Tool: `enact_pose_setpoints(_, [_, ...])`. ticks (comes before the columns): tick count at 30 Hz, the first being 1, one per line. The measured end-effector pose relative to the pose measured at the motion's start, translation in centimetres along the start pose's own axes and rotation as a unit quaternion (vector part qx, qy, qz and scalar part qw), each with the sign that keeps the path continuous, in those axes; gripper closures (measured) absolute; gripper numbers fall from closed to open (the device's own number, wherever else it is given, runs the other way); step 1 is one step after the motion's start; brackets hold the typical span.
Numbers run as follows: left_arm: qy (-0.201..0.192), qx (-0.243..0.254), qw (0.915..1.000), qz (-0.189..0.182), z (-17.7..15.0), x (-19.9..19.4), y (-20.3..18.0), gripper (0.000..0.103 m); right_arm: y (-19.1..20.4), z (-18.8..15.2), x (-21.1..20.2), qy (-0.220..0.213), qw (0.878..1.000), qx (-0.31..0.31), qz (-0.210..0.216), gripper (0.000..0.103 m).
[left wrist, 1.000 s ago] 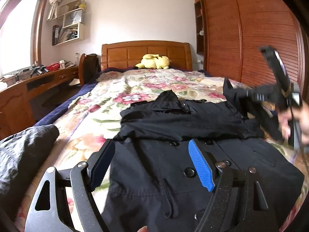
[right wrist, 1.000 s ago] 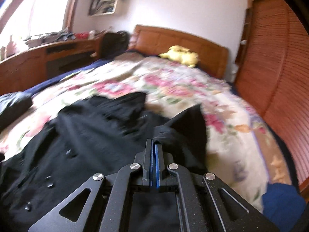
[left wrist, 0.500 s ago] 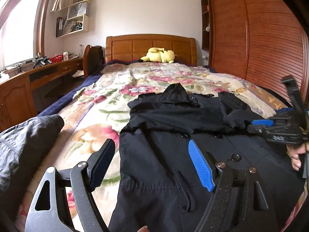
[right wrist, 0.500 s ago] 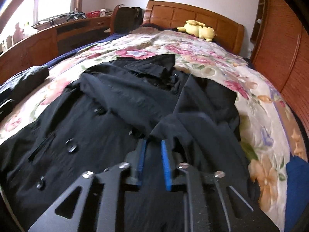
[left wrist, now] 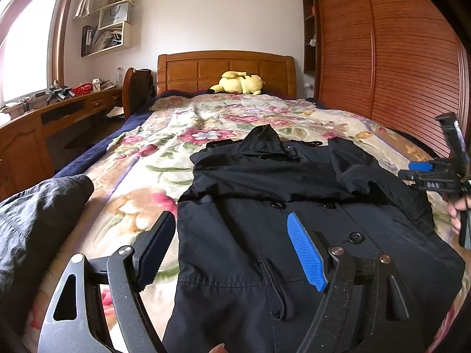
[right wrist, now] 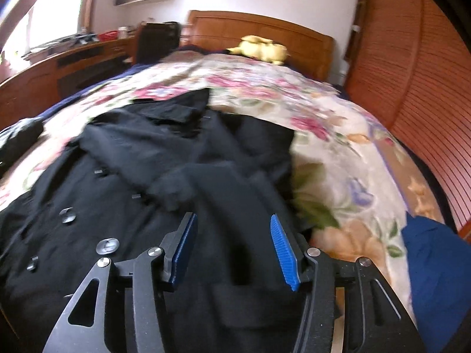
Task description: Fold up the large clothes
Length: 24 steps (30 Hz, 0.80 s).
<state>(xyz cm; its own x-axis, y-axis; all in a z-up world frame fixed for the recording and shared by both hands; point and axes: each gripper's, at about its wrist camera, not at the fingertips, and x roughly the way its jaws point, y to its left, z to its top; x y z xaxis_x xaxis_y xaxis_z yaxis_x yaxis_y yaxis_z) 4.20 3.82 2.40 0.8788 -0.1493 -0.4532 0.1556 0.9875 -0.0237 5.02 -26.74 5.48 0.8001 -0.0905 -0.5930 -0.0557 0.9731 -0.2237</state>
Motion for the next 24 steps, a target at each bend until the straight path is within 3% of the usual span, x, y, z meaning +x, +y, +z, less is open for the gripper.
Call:
enact_pose_setpoints(8, [0.004,0.002,1.0,-0.006,-0.2,-0.1,0.0,0.024,-2.0,-1.2,4.0,0.06,0.996,0.058,-0.012,0.049])
enact_pose_setpoints(24, [0.0,0.004,0.9999,-0.015,-0.1,-0.5,-0.3,0.024,-2.7,-5.0,0.7,0.105,0.993,0.061,0.001,0.034])
